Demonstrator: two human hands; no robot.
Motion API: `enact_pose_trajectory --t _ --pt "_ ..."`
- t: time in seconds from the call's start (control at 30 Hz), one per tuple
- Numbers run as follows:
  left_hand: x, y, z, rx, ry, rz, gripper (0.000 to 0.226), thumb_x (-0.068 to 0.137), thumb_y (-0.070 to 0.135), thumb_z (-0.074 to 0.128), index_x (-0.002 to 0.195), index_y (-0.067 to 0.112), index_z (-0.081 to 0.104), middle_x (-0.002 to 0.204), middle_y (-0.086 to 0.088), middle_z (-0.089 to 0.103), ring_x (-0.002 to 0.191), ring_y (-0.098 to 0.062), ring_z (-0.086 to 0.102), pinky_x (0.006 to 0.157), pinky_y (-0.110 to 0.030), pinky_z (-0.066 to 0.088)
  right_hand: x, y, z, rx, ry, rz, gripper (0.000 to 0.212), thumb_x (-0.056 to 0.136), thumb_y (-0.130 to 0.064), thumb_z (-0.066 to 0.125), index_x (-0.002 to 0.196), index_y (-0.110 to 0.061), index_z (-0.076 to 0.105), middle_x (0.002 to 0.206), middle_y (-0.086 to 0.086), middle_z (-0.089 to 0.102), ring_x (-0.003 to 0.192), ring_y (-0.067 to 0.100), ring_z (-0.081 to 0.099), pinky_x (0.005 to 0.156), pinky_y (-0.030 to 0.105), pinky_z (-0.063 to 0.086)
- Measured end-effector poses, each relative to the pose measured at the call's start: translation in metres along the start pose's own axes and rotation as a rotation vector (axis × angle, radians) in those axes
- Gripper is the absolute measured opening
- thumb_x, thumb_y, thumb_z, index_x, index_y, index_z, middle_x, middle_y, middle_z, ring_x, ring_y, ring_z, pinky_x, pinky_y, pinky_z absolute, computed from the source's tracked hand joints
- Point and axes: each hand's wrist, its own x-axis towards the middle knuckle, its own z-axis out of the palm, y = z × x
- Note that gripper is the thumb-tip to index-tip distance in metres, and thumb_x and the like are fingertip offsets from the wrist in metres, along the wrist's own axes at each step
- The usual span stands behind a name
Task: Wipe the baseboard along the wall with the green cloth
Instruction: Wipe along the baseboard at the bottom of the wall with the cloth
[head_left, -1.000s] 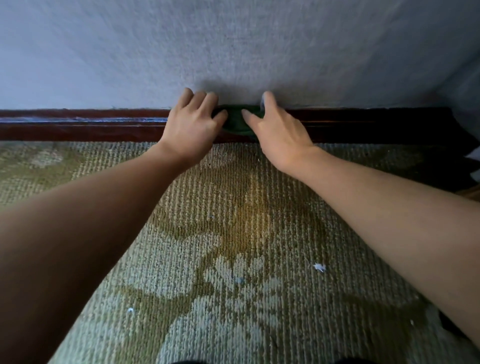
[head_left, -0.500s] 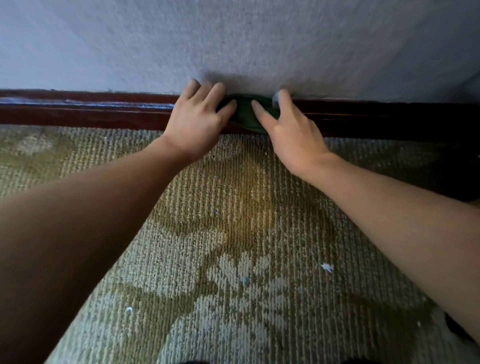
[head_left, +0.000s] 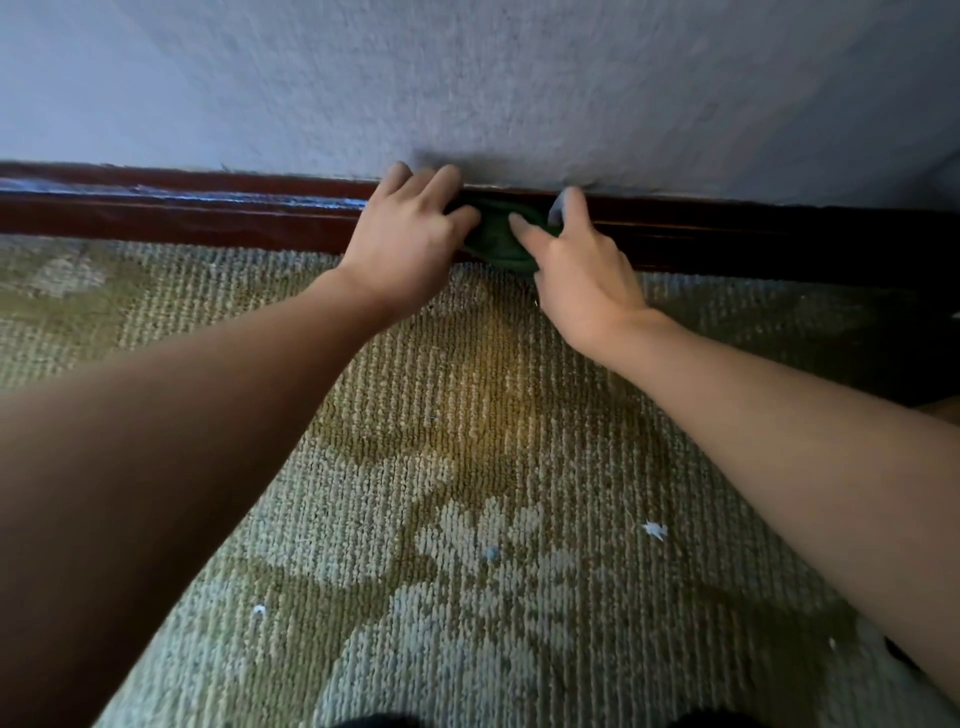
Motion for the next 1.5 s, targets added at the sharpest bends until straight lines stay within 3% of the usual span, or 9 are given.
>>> enact_pose_trajectory --t 0.1,0.2,0.33,0.47,0.57,1.03,1.23,1.4,1.5 --pt "-0.003 0.002 -0.004 0.009 -0.037 0.006 0.016 0.073 -0.002 0.060 0.085 -0.002 0.070 0.082 -0.023 0.058 0.078 -0.035 0.057 0.072 -0.040 0.042 -0.004 -0.003 0.004 -0.024 -0.012 0.026 0.038 0.098 -0.031 0.029 0.133 -0.018 0.034 0.084 -0.004 0.037 0.054 0.006 0.028 0.054 0.028 0.023" --pt "-0.015 0.006 -0.004 0.041 -0.057 0.072 0.014 0.072 -0.002 0.062 0.083 0.000 0.071 0.076 -0.020 0.057 0.073 -0.033 0.058 0.070 -0.037 0.043 -0.017 -0.003 0.009 -0.008 -0.011 0.042 0.034 0.098 -0.036 0.031 0.124 -0.014 0.033 0.071 -0.003 0.039 0.053 0.012 0.036 0.046 0.031 0.020" --pt "-0.017 0.009 -0.007 0.082 -0.038 0.090 0.016 0.069 -0.003 0.064 0.084 0.001 0.071 0.075 -0.019 0.058 0.070 -0.032 0.058 0.068 -0.035 0.044 -0.019 -0.003 0.003 0.079 0.008 0.083 0.032 0.097 -0.041 0.031 0.116 -0.015 0.033 0.071 0.001 0.045 0.062 0.025 0.048 0.047 0.034 0.023" --pt "-0.006 0.002 -0.011 0.088 -0.008 0.017 0.020 0.072 -0.004 0.060 0.090 -0.003 0.069 0.077 -0.023 0.057 0.073 -0.035 0.058 0.072 -0.039 0.045 -0.003 -0.010 -0.009 -0.043 0.025 0.044 0.043 0.098 -0.037 0.032 0.133 -0.014 0.029 0.079 0.001 0.040 0.062 0.022 0.038 0.053 0.032 0.024" --pt "0.000 0.000 -0.008 0.097 -0.029 0.005 0.024 0.076 -0.001 0.055 0.095 -0.003 0.068 0.084 -0.025 0.057 0.080 -0.037 0.056 0.076 -0.042 0.043 0.003 -0.012 -0.012 -0.018 0.026 0.068 0.044 0.098 -0.037 0.031 0.135 -0.013 0.028 0.090 0.006 0.044 0.072 0.024 0.042 0.062 0.034 0.028" --pt "0.002 0.000 0.000 0.022 -0.143 -0.120 0.030 0.087 0.007 0.050 0.115 0.006 0.062 0.105 -0.019 0.052 0.097 -0.033 0.050 0.085 -0.037 0.026 0.004 -0.011 -0.010 -0.076 -0.080 0.038 0.046 0.098 -0.027 0.026 0.144 -0.019 0.022 0.098 0.004 0.037 0.075 0.024 0.039 0.062 0.034 0.026" --pt "-0.011 0.008 -0.003 0.069 -0.254 -0.031 0.027 0.087 0.009 0.049 0.109 0.012 0.063 0.103 -0.013 0.053 0.100 -0.030 0.047 0.085 -0.036 0.026 -0.007 -0.010 -0.002 -0.105 -0.125 0.028 0.040 0.096 -0.021 0.029 0.135 -0.014 0.034 0.074 -0.001 0.034 0.054 0.017 0.032 0.053 0.031 0.023" --pt "-0.017 0.007 -0.008 0.131 -0.125 0.043 0.021 0.070 -0.004 0.061 0.089 0.000 0.069 0.080 -0.020 0.058 0.077 -0.034 0.058 0.072 -0.037 0.042 -0.012 -0.010 -0.004 -0.166 -0.084 -0.038 0.043 0.096 -0.023 0.030 0.138 -0.013 0.030 0.096 0.004 0.035 0.062 0.019 0.032 0.056 0.032 0.022" --pt "-0.008 0.005 -0.013 0.138 -0.050 0.029 0.022 0.075 0.001 0.050 0.085 -0.001 0.069 0.075 -0.021 0.058 0.073 -0.034 0.059 0.070 -0.038 0.046 -0.003 -0.012 -0.013 -0.253 -0.044 -0.089 0.043 0.097 -0.020 0.031 0.140 -0.015 0.029 0.109 0.012 0.040 0.073 0.022 0.034 0.060 0.034 0.025"
